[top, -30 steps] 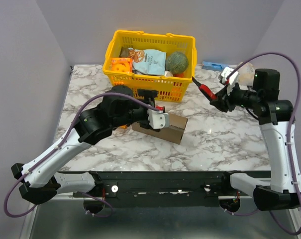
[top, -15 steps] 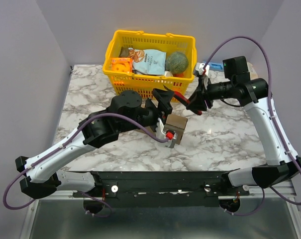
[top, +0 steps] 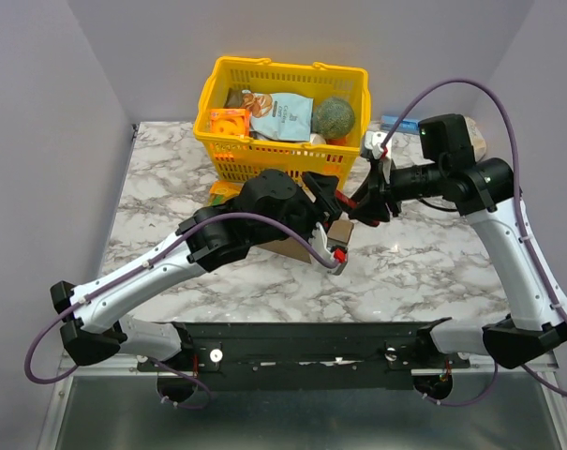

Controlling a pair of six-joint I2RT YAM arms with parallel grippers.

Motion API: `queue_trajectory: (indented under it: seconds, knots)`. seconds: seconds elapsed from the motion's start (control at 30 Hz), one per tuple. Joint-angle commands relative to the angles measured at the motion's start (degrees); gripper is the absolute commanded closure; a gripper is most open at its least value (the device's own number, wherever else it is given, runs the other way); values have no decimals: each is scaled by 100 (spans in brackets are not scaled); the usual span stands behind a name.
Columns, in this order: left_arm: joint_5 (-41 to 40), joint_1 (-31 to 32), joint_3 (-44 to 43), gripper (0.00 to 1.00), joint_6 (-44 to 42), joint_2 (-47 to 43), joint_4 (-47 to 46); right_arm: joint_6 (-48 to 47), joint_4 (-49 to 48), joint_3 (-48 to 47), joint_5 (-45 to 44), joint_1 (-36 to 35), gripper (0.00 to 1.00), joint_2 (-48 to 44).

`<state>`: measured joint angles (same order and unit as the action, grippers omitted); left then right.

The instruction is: Unpack the express box

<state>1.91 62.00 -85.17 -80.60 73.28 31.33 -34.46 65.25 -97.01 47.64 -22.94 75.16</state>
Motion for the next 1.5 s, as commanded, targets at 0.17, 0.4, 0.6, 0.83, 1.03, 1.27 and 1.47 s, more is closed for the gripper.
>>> queue_trajectory:
  seconds: [0.17,0.4,0.6,0.83,1.03,1.27,1.47]
  knots:
    - [-683,32,87,39,-307,222,-48,-149,128,77,0,-88,100,-264]
    - [-692,40,202,46,-395,328,-101,-140,101,183,26,-132,100,-335]
    - [-666,41,123,69,-264,398,-22,-114,58,279,44,-141,100,-344]
    - [69,-230,-175,100,1225,504,460,641,-425,-210,-228,-45,59,-212]
    - [1836,-1267,-386,100,3645,258,567,1951,-1804,-556,993,1159,24,-291]
    - [4727,-2498,386,100,5957,-305,-512,2451,-2779,58,1424,1195,23,-642]
    - [6259,-3141,1458,100,8786,-463,-3103,2259,-3562,973,2019,1178,25,-1037]
